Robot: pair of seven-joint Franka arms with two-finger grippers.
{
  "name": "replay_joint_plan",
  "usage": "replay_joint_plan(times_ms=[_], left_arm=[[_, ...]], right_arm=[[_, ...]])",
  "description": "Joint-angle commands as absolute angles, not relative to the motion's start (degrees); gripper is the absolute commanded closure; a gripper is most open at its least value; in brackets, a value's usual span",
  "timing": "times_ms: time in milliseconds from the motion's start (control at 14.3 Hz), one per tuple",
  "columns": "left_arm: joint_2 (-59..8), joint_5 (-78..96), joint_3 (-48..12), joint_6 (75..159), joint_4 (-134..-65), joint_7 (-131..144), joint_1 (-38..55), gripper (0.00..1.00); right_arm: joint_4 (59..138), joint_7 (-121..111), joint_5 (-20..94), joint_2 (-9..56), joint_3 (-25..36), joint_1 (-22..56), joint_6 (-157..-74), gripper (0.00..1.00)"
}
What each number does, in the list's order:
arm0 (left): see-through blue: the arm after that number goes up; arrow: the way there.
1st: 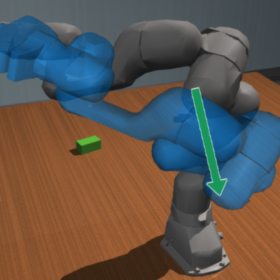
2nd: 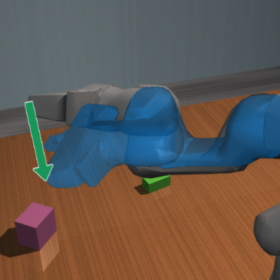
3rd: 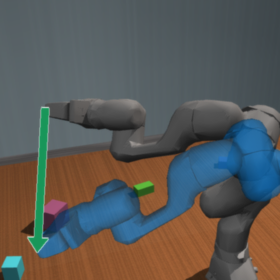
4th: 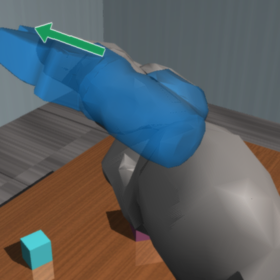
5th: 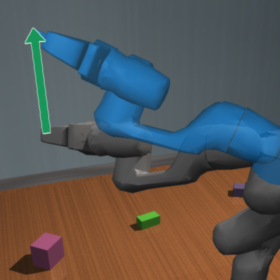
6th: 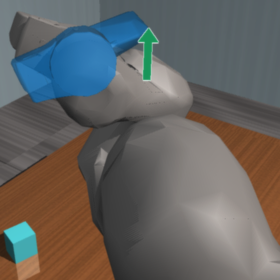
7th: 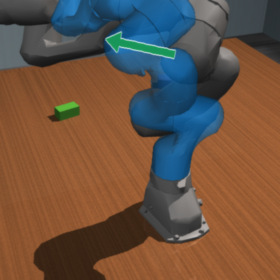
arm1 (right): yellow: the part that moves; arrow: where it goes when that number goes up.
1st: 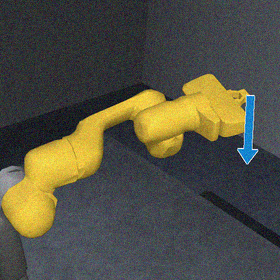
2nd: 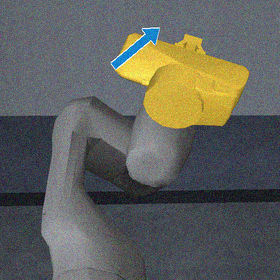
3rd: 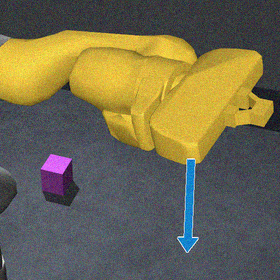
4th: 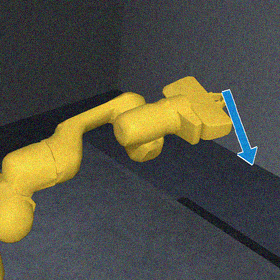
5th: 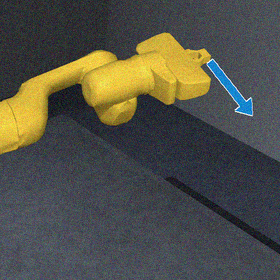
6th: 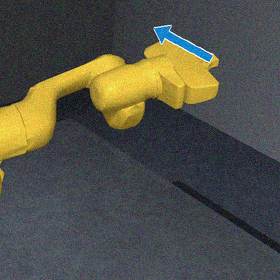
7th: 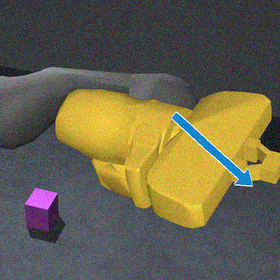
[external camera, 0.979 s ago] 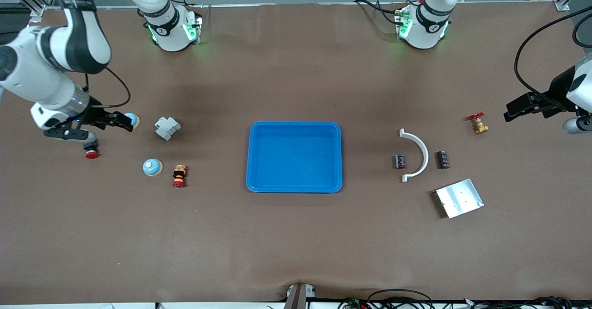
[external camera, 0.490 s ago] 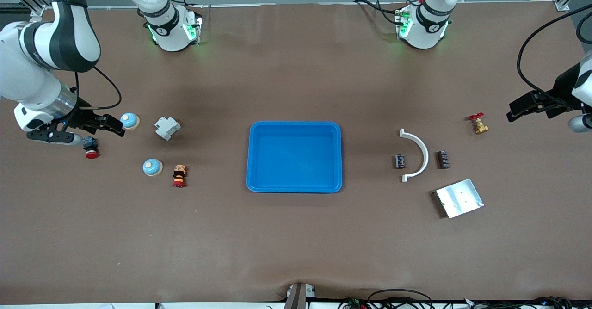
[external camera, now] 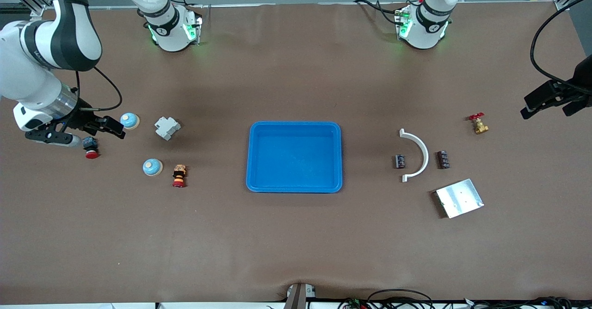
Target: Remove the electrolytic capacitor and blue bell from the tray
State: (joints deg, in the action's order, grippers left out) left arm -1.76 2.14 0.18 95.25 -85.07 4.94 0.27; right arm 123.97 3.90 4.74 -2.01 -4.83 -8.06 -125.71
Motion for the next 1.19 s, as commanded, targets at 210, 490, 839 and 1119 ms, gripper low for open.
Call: replay_joint_plan(times_ms=[210, 490, 839, 1119], left_arm=[[-2.81, 3.34, -0.44, 94.40, -81.82, 5.02, 0.44, 0.00], [-2.55, 1.24, -2.89, 93.60, -84.55, 4.84, 0.00, 0.00], [2.10, 1.41, -2.81, 94.04, -91.40, 0.01, -0.62, 0.00], [1.23, 1.14, -2.72, 94.48, -90.71, 1.14, -0.44, 0.00]], right_arm=[[122.87, 8.00, 5.63, -1.41, -4.57, -6.15, -127.44, 0.00], [117.96, 7.12, 4.92, -0.79, -4.57, -5.98, -126.56, 0.00], [107.52, 7.21, 0.00, 3.06, -4.48, -5.10, -117.88, 0.00], [95.38, 7.03, -0.61, 7.38, -4.39, -5.36, -106.20, 0.00]])
